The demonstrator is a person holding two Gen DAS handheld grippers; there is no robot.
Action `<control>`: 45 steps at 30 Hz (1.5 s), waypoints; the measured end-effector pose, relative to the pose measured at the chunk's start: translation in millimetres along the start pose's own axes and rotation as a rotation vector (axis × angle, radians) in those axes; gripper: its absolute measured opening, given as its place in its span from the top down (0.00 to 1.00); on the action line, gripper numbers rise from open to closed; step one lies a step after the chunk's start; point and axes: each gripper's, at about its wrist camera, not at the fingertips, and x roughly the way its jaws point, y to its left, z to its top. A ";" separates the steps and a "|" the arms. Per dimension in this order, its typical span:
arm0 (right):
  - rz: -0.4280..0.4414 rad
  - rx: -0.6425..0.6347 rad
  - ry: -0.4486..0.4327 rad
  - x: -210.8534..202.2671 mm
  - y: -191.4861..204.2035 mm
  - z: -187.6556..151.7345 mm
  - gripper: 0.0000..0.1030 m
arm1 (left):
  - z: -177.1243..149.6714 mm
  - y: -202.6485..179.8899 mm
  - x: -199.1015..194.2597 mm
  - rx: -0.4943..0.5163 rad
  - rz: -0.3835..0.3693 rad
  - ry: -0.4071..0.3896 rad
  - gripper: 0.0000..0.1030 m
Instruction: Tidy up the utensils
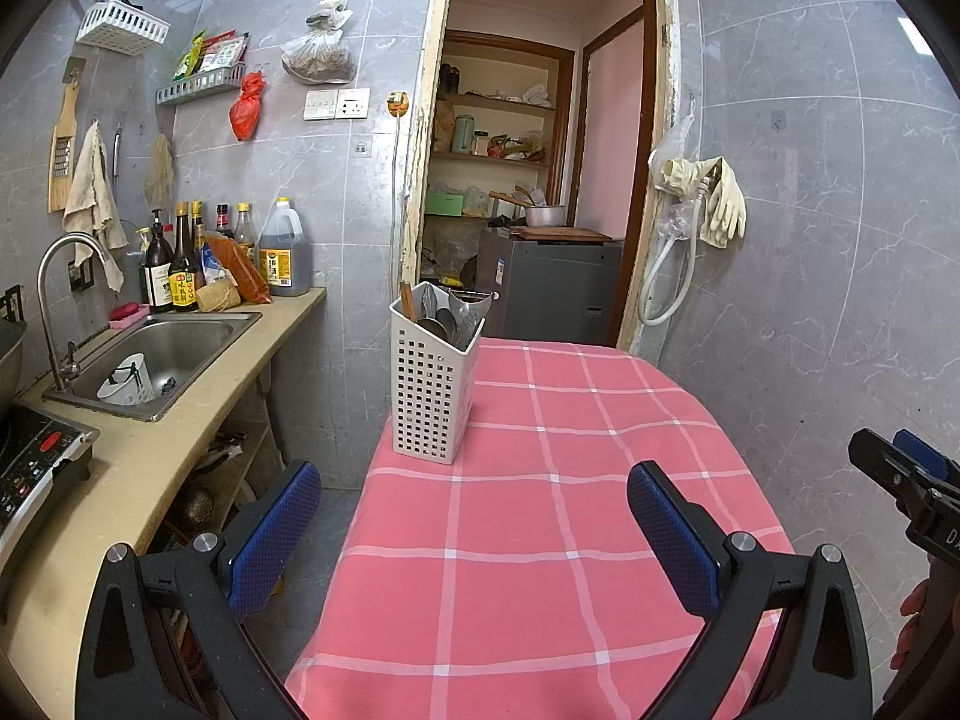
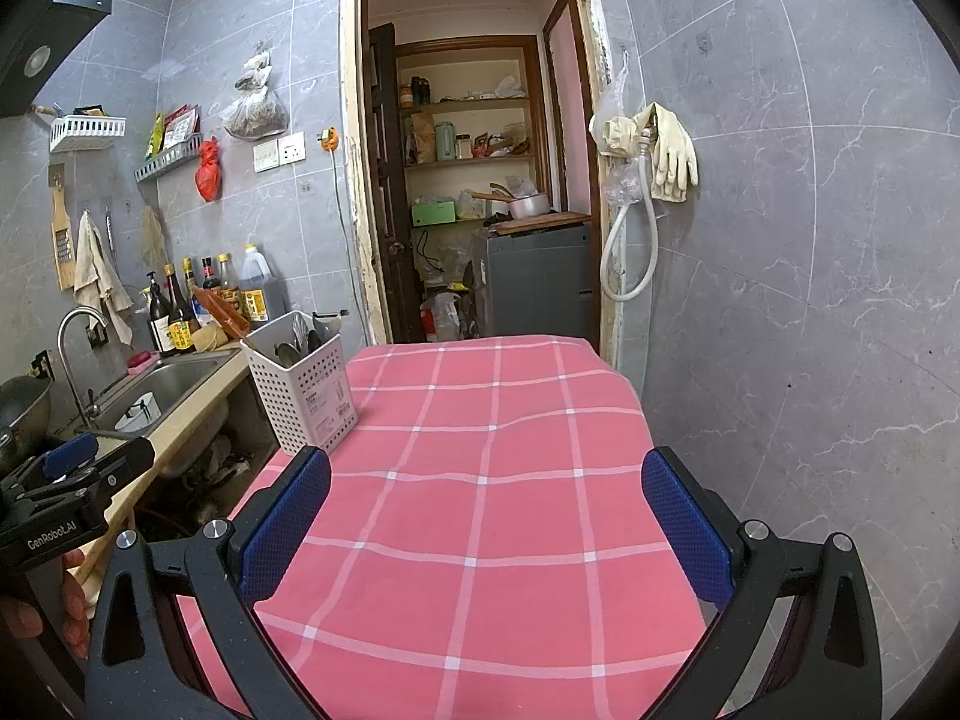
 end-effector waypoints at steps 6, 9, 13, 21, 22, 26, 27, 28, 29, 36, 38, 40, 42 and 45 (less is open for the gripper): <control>0.001 -0.002 0.002 0.6 -0.5 0.5 0.01 | -0.2 -0.4 -0.4 -0.004 0.000 0.000 0.00; 0.002 -0.001 0.001 0.6 -0.7 0.3 0.01 | -0.1 0.0 0.0 -0.002 0.000 -0.001 0.00; 0.002 -0.001 0.002 0.2 -0.6 0.6 0.01 | 0.0 -0.4 0.0 -0.002 0.000 0.000 0.00; 0.000 -0.001 0.002 0.0 0.0 0.6 0.01 | 0.0 0.1 -0.2 -0.002 0.000 0.000 0.00; 0.001 0.000 0.003 0.0 -0.1 0.8 0.01 | 0.1 0.2 0.1 -0.001 -0.001 0.000 0.00; 0.001 0.000 0.003 0.2 -0.4 1.0 0.01 | 0.2 0.5 0.1 -0.001 -0.001 0.001 0.00; 0.001 0.000 0.004 0.2 -0.1 1.0 0.01 | 0.1 0.7 -0.1 -0.001 -0.001 0.001 0.00; 0.000 -0.001 0.003 -0.2 -0.2 1.1 0.01 | 0.0 0.6 -0.3 0.000 -0.001 0.001 0.00; 0.001 -0.001 0.003 -0.1 -0.2 1.2 0.01 | 0.0 0.5 -0.3 0.000 -0.001 0.000 0.00; 0.001 -0.002 0.005 0.1 -0.4 1.6 0.01 | 0.0 -1.5 -0.2 -0.001 0.001 0.001 0.00; 0.002 -0.002 0.006 0.6 -0.5 -0.7 0.01 | -0.1 -1.2 -0.5 -0.001 0.000 0.002 0.00; 0.001 -0.002 0.006 0.8 -1.0 0.7 0.01 | -0.1 -2.1 -0.5 -0.001 0.001 0.001 0.00; 0.002 -0.002 0.007 0.9 -0.5 -0.4 0.01 | -0.1 -2.2 -0.8 -0.001 0.001 0.001 0.00; 0.002 -0.003 0.007 0.1 -0.4 -2.0 0.01 | -0.7 -2.5 -0.4 0.004 0.000 0.006 0.00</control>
